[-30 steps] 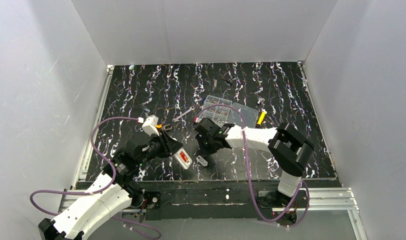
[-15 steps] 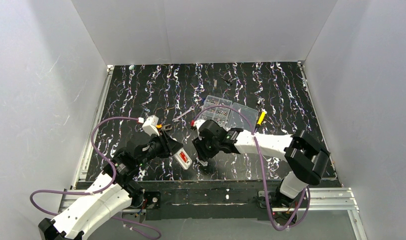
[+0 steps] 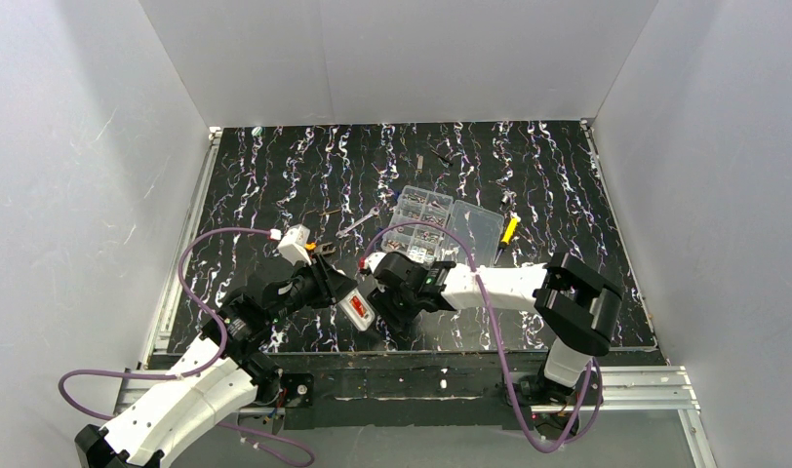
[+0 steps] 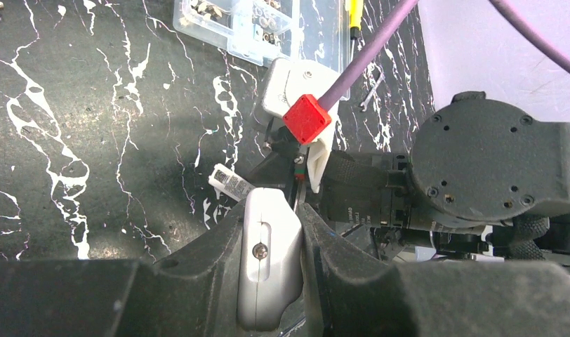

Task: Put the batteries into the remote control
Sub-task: Adjust the battery cover at the center of the board, then pick up the battery cover at the center of the board.

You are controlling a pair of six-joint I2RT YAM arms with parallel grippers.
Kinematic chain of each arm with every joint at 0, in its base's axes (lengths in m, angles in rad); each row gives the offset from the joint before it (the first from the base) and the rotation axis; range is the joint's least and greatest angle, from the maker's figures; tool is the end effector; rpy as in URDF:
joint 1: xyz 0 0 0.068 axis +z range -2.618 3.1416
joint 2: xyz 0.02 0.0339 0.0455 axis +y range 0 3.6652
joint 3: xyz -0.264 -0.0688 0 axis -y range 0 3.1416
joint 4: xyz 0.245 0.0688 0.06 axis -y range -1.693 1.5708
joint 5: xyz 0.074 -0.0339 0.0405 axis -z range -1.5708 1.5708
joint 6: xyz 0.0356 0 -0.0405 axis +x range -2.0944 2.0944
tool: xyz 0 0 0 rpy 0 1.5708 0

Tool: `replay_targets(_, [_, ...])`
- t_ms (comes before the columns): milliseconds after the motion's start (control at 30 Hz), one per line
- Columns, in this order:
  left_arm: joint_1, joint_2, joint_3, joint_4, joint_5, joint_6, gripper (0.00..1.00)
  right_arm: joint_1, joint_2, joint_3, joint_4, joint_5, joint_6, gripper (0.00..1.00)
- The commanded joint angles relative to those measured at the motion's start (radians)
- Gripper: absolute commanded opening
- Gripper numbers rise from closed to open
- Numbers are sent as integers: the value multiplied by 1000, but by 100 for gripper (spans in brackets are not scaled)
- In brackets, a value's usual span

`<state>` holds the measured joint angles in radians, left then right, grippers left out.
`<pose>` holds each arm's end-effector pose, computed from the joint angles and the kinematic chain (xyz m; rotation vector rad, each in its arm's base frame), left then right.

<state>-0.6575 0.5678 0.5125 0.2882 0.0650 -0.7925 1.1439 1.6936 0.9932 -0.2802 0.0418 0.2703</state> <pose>0.1188 -0.0947 0.3271 -0.0384 1.4535 -1.2540 0.1418 0.3082 0.1724 -1.0958 2.3866 0.4768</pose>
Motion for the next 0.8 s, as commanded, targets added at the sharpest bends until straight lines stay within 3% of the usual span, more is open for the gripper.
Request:
replay_targets(0, [3, -3, 34, 28, 11, 8, 0, 24, 21, 32, -57, 98, -8, 57])
replay_targets(333, [4, -7, 37, 22, 9, 13, 0, 54, 5, 18, -99, 137, 0, 48])
replay_targets(600, [4, 0, 43, 27, 12, 9, 0, 59, 8, 17, -74, 143, 15, 30])
replay_targets(767, [4, -6, 48, 14, 3, 13, 0, 59, -47, -2, -54, 136, 24, 25])
